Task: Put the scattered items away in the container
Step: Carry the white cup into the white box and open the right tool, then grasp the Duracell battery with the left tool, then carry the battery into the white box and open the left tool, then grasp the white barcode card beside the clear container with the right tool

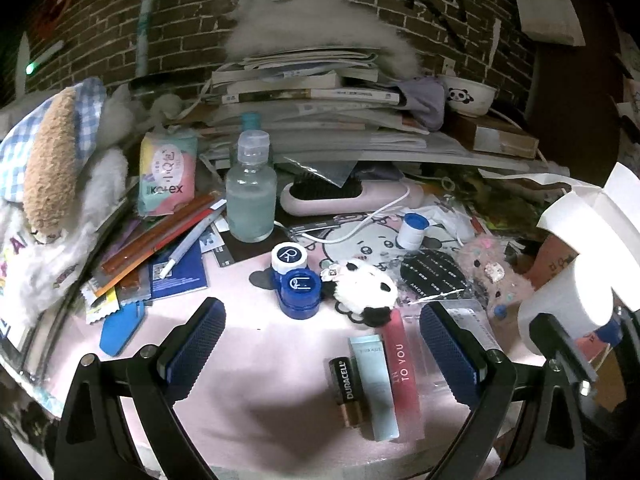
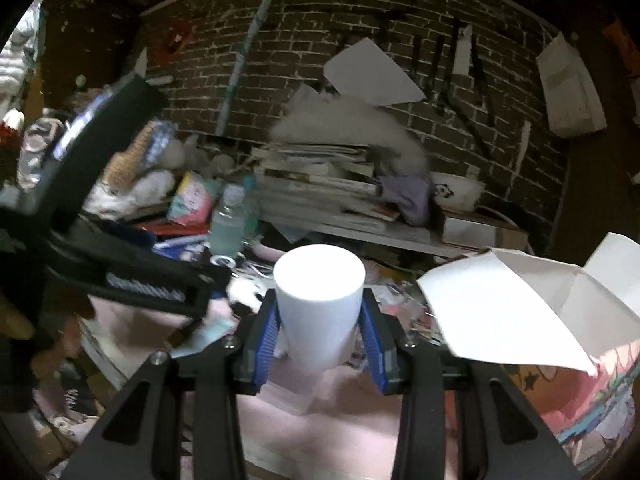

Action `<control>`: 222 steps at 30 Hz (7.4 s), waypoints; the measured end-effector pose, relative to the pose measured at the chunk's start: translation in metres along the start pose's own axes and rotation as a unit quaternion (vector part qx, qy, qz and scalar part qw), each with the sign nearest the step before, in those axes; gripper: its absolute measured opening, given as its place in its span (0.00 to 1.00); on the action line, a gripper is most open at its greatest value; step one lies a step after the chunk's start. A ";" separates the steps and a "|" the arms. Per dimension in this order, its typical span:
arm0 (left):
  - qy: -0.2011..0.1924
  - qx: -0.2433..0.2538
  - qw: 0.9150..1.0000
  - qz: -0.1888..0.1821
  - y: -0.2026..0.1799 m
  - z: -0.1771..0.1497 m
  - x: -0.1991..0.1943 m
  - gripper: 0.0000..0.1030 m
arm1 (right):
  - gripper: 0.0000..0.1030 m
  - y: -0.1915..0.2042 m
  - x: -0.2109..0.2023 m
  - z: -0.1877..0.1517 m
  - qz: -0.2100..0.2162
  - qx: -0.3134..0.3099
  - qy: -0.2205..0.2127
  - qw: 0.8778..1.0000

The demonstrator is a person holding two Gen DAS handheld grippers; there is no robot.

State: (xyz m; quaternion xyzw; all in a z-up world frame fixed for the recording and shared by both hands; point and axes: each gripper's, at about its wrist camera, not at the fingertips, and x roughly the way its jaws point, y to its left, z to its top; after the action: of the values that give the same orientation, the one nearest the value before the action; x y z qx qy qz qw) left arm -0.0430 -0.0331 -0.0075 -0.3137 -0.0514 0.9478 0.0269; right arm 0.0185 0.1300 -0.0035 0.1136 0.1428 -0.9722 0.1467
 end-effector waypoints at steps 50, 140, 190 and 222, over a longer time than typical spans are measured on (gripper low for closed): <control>0.016 0.026 0.999 -0.035 -0.023 -0.004 0.003 0.95 | 0.36 -0.220 0.060 0.013 -0.007 0.001 0.419 0.908; 0.021 0.005 0.994 -0.103 0.005 -0.011 -0.002 0.08 | 0.63 -0.039 0.008 -0.033 0.146 0.152 0.139 0.968; 0.218 0.336 0.889 -0.223 -0.309 0.071 0.045 0.08 | 0.63 -0.080 0.008 -0.059 0.132 0.226 0.133 0.956; 0.074 0.263 0.939 -0.209 -0.215 0.101 -0.016 0.81 | 0.63 -0.076 0.010 -0.054 0.120 0.220 0.130 0.959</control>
State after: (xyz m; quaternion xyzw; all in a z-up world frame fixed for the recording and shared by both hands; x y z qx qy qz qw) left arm -0.0862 0.1710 0.1069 -0.3464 0.1374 0.8747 0.3098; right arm -0.0054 0.2138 -0.0377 0.2853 -0.0717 -0.9315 0.2141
